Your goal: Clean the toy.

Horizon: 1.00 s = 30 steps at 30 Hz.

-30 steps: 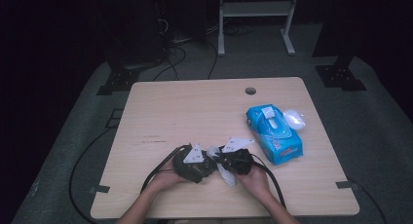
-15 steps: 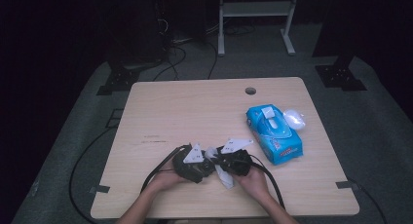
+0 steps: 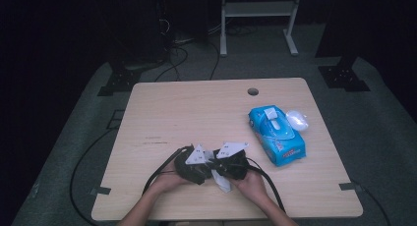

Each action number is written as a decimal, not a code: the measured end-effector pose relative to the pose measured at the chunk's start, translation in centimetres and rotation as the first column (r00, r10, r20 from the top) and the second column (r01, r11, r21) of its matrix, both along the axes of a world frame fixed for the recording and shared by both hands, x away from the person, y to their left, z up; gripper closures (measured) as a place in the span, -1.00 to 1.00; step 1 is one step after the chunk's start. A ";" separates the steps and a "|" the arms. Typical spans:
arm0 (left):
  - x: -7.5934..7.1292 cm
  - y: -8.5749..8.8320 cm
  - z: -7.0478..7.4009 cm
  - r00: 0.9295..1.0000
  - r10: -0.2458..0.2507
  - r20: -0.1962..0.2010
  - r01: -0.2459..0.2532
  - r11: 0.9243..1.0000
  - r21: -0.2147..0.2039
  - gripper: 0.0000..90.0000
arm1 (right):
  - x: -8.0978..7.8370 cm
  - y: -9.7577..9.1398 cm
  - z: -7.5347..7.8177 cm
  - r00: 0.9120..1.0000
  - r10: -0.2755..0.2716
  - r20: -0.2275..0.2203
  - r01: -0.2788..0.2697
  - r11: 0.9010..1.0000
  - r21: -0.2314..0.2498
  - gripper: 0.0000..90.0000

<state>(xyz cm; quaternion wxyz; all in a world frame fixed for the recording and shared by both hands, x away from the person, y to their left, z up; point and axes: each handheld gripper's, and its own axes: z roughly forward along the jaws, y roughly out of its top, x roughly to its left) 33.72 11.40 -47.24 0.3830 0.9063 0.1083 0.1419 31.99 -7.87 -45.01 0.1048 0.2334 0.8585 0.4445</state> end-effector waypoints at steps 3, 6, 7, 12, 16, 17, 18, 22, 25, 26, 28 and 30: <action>0.0 0.0 0.1 1.000 -0.004 0.001 0.004 1.000 -0.002 -0.46 | 0.9 -1.8 -0.1 0.996 -0.085 -0.010 0.085 0.996 0.001 0.85; 0.1 0.1 0.2 1.000 -0.006 0.001 0.006 1.000 -0.008 -0.46 | 1.0 -2.8 -0.2 0.992 -0.124 -0.031 0.124 0.992 0.021 0.86; 0.1 0.0 0.2 1.000 -0.007 0.002 0.007 1.000 -0.004 -0.46 | 0.8 -2.5 -0.2 0.993 -0.115 -0.023 0.115 0.993 0.017 0.85; 0.0 0.0 0.0 1.000 -0.003 0.003 0.003 1.000 0.010 -0.46 | -0.1 -0.3 -0.1 1.000 -0.010 -0.005 0.010 1.000 0.001 0.85; 0.0 0.1 0.3 1.000 -0.007 0.004 0.007 1.000 -0.008 -0.46 | 1.0 -2.0 0.0 0.995 -0.096 -0.005 0.095 0.995 -0.005 0.85; 0.0 0.1 0.3 1.000 -0.007 0.005 0.007 1.000 -0.009 -0.46 | 1.4 -2.7 0.0 0.992 -0.126 0.000 0.126 0.992 -0.015 0.85; 0.0 0.2 0.2 1.000 -0.003 0.000 0.003 1.000 -0.017 -0.46 | 1.7 -3.3 -0.1 0.989 -0.149 0.009 0.149 0.988 -0.028 0.85; 0.1 0.4 0.4 1.000 -0.004 -0.003 0.004 1.000 -0.031 -0.46 | 3.3 -7.3 -0.9 0.957 -0.283 -0.062 0.282 0.959 -0.015 0.85; 0.2 0.3 0.3 1.000 -0.002 -0.003 0.002 1.000 -0.017 -0.46 | 3.3 -7.5 -1.0 0.954 -0.291 -0.077 0.292 0.956 -0.005 0.85; 0.2 0.3 0.1 1.000 -0.003 -0.001 0.003 1.000 -0.006 -0.46 | 3.1 -7.1 -1.0 0.960 -0.270 -0.074 0.271 0.963 0.000 0.85; 0.1 0.2 0.0 1.000 -0.001 0.003 0.001 1.000 0.008 -0.46 | 2.7 -5.9 -0.8 0.977 -0.195 -0.087 0.199 0.980 0.032 0.85; 0.1 0.2 0.0 1.000 -0.005 0.006 0.005 1.000 0.018 -0.46 | 2.0 -4.5 -0.8 0.989 -0.124 -0.082 0.127 0.991 0.044 0.84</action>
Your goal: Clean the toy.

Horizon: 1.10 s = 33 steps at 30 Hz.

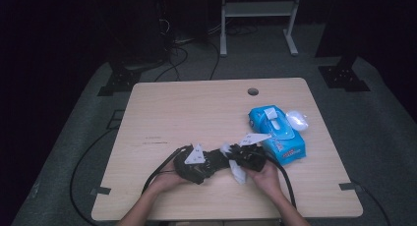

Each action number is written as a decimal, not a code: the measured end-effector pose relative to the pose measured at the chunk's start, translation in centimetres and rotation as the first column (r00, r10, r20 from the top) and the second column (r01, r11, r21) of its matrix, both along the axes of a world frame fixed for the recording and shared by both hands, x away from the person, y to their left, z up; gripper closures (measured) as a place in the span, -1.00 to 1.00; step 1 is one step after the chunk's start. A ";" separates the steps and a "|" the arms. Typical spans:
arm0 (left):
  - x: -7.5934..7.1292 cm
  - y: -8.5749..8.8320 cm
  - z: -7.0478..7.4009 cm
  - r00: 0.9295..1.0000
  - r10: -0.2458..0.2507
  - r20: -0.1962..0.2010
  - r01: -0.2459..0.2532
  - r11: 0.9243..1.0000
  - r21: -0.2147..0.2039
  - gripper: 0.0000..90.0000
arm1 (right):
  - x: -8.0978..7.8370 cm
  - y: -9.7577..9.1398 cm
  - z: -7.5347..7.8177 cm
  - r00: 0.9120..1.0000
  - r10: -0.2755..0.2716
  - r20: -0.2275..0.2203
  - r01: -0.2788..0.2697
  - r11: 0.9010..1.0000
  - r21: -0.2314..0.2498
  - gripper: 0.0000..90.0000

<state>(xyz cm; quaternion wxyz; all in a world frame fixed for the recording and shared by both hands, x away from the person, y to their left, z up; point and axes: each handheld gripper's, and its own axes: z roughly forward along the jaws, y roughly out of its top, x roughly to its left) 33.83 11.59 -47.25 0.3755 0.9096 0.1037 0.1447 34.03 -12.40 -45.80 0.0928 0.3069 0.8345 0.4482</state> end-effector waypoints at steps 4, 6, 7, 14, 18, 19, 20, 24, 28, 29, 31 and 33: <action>-0.1 0.2 0.0 1.000 0.001 -0.002 -0.001 1.000 -0.014 -0.46 | 0.2 0.0 0.3 1.000 0.000 0.022 0.001 0.999 -0.051 0.85; -0.1 0.2 0.1 1.000 0.001 0.004 -0.001 1.000 -0.016 -0.46 | 0.8 -1.3 0.1 0.998 -0.058 0.011 0.058 0.997 -0.053 0.85; 0.0 0.2 0.2 1.000 0.000 0.002 0.000 1.000 -0.017 -0.46 | 1.0 -2.0 0.0 0.996 -0.085 -0.008 0.085 0.995 -0.049 0.85; 0.5 0.9 0.3 0.996 0.018 -0.085 -0.027 0.994 -0.104 -0.46 | 1.2 -2.5 -0.3 0.994 -0.109 -0.018 0.107 0.992 -0.062 0.85; 0.4 1.0 0.4 0.995 0.016 -0.094 -0.027 0.993 -0.114 -0.47 | 1.1 -2.7 -0.4 0.994 -0.104 -0.037 0.102 0.994 -0.044 0.85; 0.4 1.0 0.5 0.996 0.014 -0.092 -0.024 0.993 -0.112 -0.47 | 1.1 -2.7 -0.3 0.994 -0.104 -0.036 0.102 0.994 -0.048 0.85; 0.4 1.1 0.5 0.995 0.015 -0.094 -0.025 0.993 -0.113 -0.47 | 1.1 -2.7 -0.3 0.994 -0.105 -0.034 0.104 0.993 -0.052 0.85; 0.4 1.4 0.9 0.995 0.025 -0.098 -0.038 0.990 -0.134 -0.52 | 1.1 -2.7 -0.4 0.993 -0.111 -0.043 0.109 0.993 -0.041 0.85; 0.5 1.4 0.8 0.994 0.034 -0.102 -0.049 0.989 -0.139 -0.45 | 0.9 -2.7 -0.4 0.993 -0.105 -0.053 0.103 0.994 -0.035 0.85; 0.6 1.4 0.8 0.994 0.033 -0.105 -0.047 0.990 -0.132 -0.45 | 0.8 -2.6 -0.3 0.993 -0.102 -0.054 0.100 0.994 -0.036 0.85; 0.5 1.3 0.6 0.995 0.029 -0.093 -0.040 0.993 -0.111 -0.46 | 0.5 -2.0 -0.2 0.996 -0.072 -0.045 0.071 0.997 -0.024 0.85; 0.4 1.2 0.5 0.996 0.020 -0.091 -0.029 0.995 -0.099 -0.45 | 0.1 -1.1 0.0 0.999 -0.025 -0.046 0.025 1.000 -0.002 0.85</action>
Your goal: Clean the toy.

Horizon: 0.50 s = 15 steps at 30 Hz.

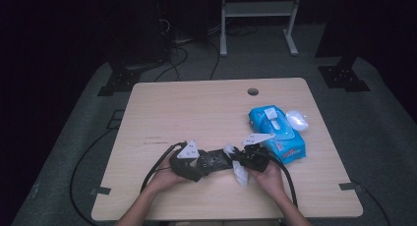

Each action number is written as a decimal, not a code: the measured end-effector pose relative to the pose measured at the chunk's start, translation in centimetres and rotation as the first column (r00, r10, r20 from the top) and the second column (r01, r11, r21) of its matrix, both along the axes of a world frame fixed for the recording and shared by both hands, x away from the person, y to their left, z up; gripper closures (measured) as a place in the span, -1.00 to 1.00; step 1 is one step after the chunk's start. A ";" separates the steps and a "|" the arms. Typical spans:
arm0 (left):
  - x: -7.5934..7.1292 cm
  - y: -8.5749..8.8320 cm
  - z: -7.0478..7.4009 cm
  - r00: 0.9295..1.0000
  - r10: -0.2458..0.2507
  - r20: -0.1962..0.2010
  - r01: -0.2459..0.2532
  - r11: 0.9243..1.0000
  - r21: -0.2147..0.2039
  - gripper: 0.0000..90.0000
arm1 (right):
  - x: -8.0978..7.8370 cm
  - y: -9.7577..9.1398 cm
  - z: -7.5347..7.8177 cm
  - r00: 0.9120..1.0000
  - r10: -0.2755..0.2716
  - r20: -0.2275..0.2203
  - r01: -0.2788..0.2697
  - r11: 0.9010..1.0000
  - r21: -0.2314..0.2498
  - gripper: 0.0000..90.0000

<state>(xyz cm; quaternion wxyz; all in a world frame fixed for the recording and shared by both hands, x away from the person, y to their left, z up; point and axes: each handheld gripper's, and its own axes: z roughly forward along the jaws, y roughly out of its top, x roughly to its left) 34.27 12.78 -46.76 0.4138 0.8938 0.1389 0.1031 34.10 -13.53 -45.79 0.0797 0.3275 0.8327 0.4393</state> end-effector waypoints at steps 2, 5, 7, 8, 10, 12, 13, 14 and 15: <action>-0.1 -0.1 0.0 1.000 -0.010 0.015 0.009 1.000 0.019 -0.45 | -0.5 1.1 0.0 0.999 0.050 0.005 -0.050 0.999 0.011 0.84; -0.1 -0.1 -0.1 1.000 -0.010 0.013 0.009 1.000 0.023 -0.45 | -0.7 1.3 0.3 0.998 0.061 0.018 -0.061 0.998 -0.021 0.85; 0.0 0.0 -0.1 1.000 -0.016 0.017 0.016 1.000 0.012 -0.45 | -0.4 0.6 0.3 0.999 0.035 0.001 -0.035 0.999 -0.020 0.85; 0.0 0.0 0.0 1.000 -0.017 0.016 0.017 1.000 0.003 -0.45 | -0.3 0.2 0.2 1.000 0.013 -0.004 -0.014 1.000 -0.023 0.85; 0.1 0.1 0.1 1.000 -0.020 0.011 0.020 1.000 -0.003 -0.45 | 0.0 -0.4 0.2 1.000 -0.013 -0.021 0.012 1.000 -0.019 0.85; 0.2 0.1 0.1 1.000 -0.015 0.002 0.015 1.000 -0.010 -0.45 | -0.1 -0.5 0.1 1.000 -0.019 -0.018 0.019 1.000 -0.022 0.85; 0.3 0.2 0.1 1.000 -0.012 0.000 0.012 1.000 -0.015 -0.45 | -0.1 -0.4 0.1 1.000 -0.022 -0.009 0.022 0.999 -0.028 0.85; 0.3 0.3 0.2 1.000 -0.013 -0.007 0.012 1.000 -0.024 -0.45 | -0.1 -0.3 0.1 1.000 -0.024 -0.006 0.024 0.999 -0.033 0.85; 0.4 0.4 0.2 1.000 -0.010 -0.018 0.009 0.999 -0.036 -0.47 | -0.1 -0.3 0.0 1.000 -0.026 -0.003 0.026 0.999 -0.035 0.85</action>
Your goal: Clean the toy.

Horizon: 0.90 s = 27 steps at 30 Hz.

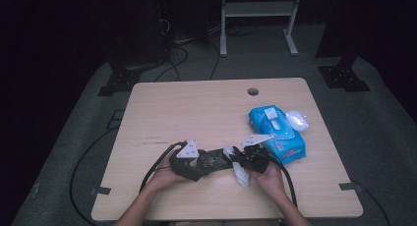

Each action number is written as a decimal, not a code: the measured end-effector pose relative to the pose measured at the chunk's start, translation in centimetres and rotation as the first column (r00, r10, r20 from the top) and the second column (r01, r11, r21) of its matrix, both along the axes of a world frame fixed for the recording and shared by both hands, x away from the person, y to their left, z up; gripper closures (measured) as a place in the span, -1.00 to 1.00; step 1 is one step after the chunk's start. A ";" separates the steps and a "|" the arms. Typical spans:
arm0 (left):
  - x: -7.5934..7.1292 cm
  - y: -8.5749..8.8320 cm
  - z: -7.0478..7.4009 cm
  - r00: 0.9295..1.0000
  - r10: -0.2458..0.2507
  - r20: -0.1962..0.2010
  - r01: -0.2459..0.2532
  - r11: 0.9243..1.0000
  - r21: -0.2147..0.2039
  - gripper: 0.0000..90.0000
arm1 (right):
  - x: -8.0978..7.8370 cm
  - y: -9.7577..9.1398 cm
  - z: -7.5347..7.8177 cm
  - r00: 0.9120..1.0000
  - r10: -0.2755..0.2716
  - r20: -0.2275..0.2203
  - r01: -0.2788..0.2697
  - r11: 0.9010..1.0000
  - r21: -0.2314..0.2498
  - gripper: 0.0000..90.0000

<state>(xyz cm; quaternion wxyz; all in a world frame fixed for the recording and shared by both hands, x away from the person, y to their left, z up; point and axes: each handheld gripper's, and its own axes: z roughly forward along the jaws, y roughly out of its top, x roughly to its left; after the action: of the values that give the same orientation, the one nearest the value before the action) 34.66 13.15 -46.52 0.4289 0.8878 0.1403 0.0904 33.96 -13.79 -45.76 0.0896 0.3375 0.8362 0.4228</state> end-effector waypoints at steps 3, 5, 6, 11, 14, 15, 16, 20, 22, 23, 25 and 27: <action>0.2 0.4 0.2 1.000 0.007 -0.031 -0.008 0.999 -0.040 -0.52 | 0.1 -0.1 0.0 1.000 -0.003 -0.011 0.003 1.000 0.007 0.85; 0.3 0.5 0.3 0.999 0.015 -0.044 -0.018 0.999 -0.050 -0.52 | 0.0 0.0 0.0 1.000 -0.001 0.000 0.001 1.000 -0.004 0.85; 0.2 0.5 0.3 0.999 0.015 -0.044 -0.017 0.999 -0.045 -0.51 | 0.0 0.0 0.1 1.000 -0.003 -0.002 0.003 1.000 -0.011 0.85; 0.1 0.2 0.0 1.000 0.005 -0.018 -0.005 1.000 0.027 -0.46 | -0.4 0.5 0.4 1.000 0.013 0.018 -0.013 1.000 -0.018 0.85; 0.2 0.2 -0.1 1.000 0.008 -0.021 -0.007 1.000 0.024 -0.45 | -0.8 0.5 0.6 0.999 0.029 0.028 -0.028 0.999 -0.027 0.85; 0.2 0.2 -0.1 1.000 0.008 -0.021 -0.008 1.000 0.023 -0.45 | -0.7 0.4 0.6 0.999 0.027 0.023 -0.026 0.999 -0.030 0.85; 0.2 0.2 0.0 1.000 0.007 -0.022 -0.006 1.000 0.021 -0.45 | -0.6 0.2 0.6 1.000 0.022 0.017 -0.021 0.999 -0.029 0.85; 0.3 0.3 0.0 0.999 -0.004 -0.047 0.004 1.000 0.013 -0.48 | -0.6 -0.1 0.5 1.000 0.008 0.006 -0.008 1.000 -0.028 0.85; 0.4 0.4 0.0 0.998 -0.005 -0.060 0.005 1.000 0.004 -0.50 | -0.8 0.1 0.5 1.000 0.014 0.014 -0.014 0.999 -0.047 0.85; 0.4 0.4 0.1 0.998 -0.003 -0.065 0.003 1.000 0.000 -0.50 | -0.8 0.1 0.5 1.000 0.015 0.014 -0.014 0.999 -0.048 0.85; 0.4 0.5 0.1 0.997 -0.003 -0.073 0.003 1.000 -0.004 -0.50 | -0.8 0.1 0.6 1.000 0.015 0.016 -0.014 0.999 -0.043 0.85; 0.5 0.5 0.1 0.997 -0.001 -0.077 0.001 1.000 -0.004 -0.50 | -0.9 0.1 0.7 1.000 0.018 0.011 -0.018 0.999 -0.028 0.85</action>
<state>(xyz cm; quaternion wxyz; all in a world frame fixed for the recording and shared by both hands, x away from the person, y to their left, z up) 35.12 13.69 -46.47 0.4250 0.8899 0.1564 0.0554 33.08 -13.70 -45.10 0.0950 0.3264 0.8446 0.4137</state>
